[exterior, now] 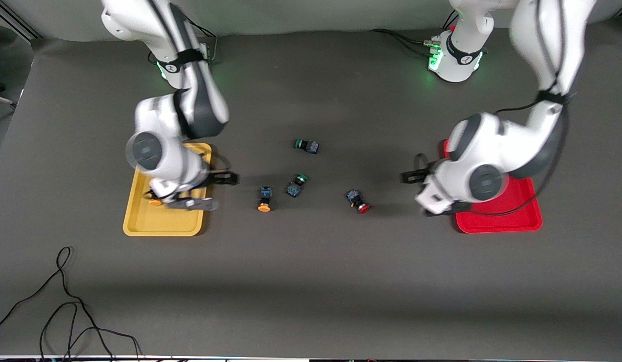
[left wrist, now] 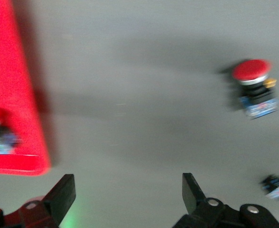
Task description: Place red and yellow buttons in trays
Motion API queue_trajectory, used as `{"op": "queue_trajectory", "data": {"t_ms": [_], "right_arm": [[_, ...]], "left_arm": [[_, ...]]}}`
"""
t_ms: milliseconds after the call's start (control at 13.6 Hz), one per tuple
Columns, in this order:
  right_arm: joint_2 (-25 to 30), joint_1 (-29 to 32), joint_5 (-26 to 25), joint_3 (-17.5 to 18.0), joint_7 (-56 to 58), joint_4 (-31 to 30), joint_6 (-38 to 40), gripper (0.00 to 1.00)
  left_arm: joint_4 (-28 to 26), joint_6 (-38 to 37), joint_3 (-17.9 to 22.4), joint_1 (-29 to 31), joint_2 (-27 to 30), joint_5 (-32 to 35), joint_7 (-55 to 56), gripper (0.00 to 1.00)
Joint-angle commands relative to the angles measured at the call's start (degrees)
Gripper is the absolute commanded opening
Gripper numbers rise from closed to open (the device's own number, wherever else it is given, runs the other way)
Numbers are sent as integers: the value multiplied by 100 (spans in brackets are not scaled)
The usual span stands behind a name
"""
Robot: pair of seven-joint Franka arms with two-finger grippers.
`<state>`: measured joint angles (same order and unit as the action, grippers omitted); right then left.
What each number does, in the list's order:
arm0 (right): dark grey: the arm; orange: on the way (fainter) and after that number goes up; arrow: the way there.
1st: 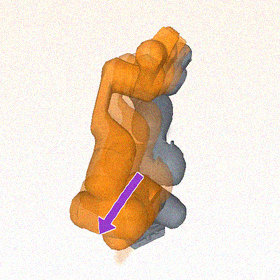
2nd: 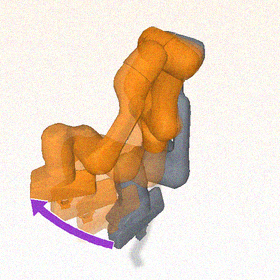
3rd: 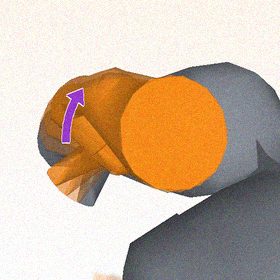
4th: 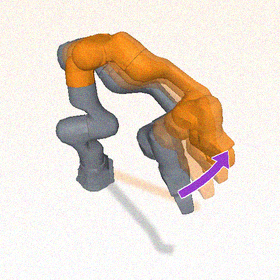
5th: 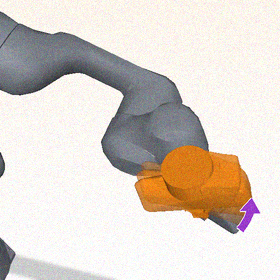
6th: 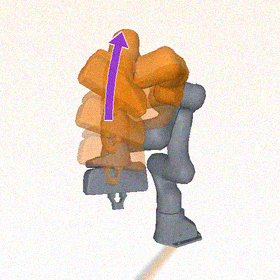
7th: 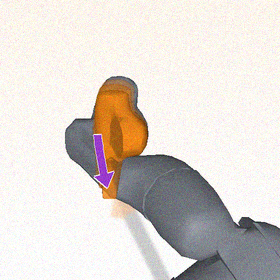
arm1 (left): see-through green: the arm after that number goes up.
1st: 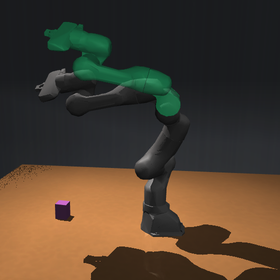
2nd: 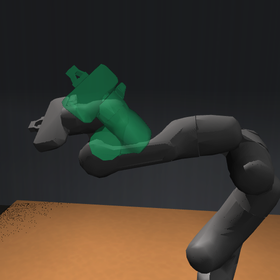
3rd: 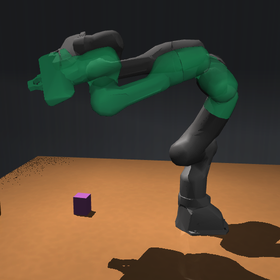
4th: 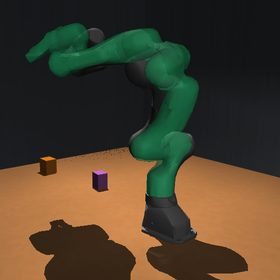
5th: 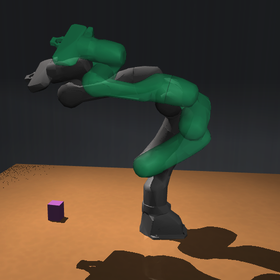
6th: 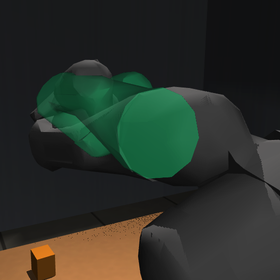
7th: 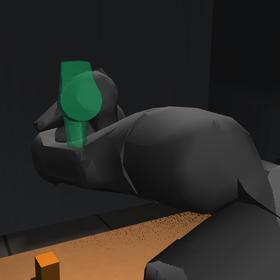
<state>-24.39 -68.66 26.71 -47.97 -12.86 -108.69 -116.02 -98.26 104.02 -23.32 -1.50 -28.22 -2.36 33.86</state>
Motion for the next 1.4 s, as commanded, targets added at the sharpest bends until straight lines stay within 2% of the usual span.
{"op": "queue_trajectory", "data": {"t_ms": [0, 73, 294, 441, 588, 734, 808, 1028, 1102, 1175, 1249, 1322], "right_arm": [[22, -508, 299, -81, -217, -283, -726, 100], [22, -674, 378, -81, -217, -423, -1007, 100], [66, -1166, 406, -99, -225, -1108, -1912, 100], [-47, -1090, 510, -99, -217, -1181, -2336, 100], [-406, -974, 966, -90, -103, -1119, -2529, 100], [-1117, -974, 1282, 67, -111, -927, -2968, 100], [-1295, -957, 1598, 121, -50, -865, -3057, 100], [-1586, -747, 2408, 357, 406, -574, -3005, 100], [-1586, -633, 2427, 463, 503, -574, -3005, 100], [-1586, -553, 2436, 560, 504, -556, -3005, 100], [-1612, -474, 2445, 682, 495, -495, -3014, 100], [-1648, -386, 2445, 805, 495, -486, -3058, 100]], "left_arm": [[1517, 29, 47, -447, -1288, -72, 988, 100], [1721, 257, 55, -578, -1500, -98, 1112, 100], [1741, 1188, 55, -878, -1782, -81, 1648, 99], [1749, 1453, 90, -1054, -1949, -20, 1799, 99], [1723, 1454, 108, -1159, -2012, 24, 1790, 99], [1601, 1454, 108, -1177, -2029, 296, 1790, 96], [1522, 1454, 108, -1177, -2029, 315, 1790, 91], [1406, 1463, 108, -1204, -2055, 332, 1782, 66], [1407, 1472, 108, -1204, -2073, 332, 1782, 44], [1407, 1498, 108, -1204, -2082, 332, 1790, 19], [1398, 1498, 108, -1204, -2091, 332, 1790, 0], [1398, 1498, 108, -1204, -2091, 324, 1799, 0]]}}
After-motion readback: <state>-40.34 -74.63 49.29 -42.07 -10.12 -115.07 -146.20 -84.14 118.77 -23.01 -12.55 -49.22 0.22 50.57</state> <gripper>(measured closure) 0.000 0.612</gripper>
